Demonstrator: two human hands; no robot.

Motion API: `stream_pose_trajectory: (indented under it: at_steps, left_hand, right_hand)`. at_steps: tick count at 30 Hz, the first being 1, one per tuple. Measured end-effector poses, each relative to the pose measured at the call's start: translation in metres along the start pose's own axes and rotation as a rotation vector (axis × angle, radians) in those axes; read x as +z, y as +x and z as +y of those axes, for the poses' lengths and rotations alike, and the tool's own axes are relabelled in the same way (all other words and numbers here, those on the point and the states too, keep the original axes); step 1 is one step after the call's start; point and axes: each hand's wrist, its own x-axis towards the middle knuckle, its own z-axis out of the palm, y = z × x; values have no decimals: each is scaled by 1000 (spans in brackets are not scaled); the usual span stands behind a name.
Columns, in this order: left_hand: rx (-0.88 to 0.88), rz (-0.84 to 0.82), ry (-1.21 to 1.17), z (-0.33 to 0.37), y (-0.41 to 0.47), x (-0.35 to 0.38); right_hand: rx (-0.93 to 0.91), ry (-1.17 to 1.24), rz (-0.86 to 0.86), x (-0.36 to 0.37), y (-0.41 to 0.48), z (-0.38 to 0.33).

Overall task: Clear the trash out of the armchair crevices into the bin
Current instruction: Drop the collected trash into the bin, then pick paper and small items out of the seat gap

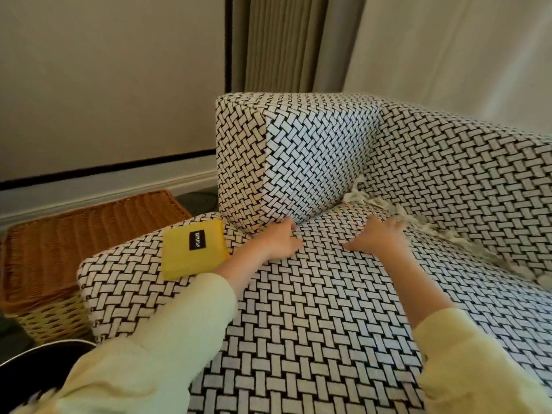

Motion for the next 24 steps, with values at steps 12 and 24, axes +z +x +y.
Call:
stream_pose_trajectory:
  at_steps: [12,24]
  left_hand:
    - [-70,-91,-117,29,73,23]
    - [108,-133,-244,47,128,29]
  right_hand:
    - [-98,207,-46,17,37,22]
    - [79,1910,-376,20,96,8]
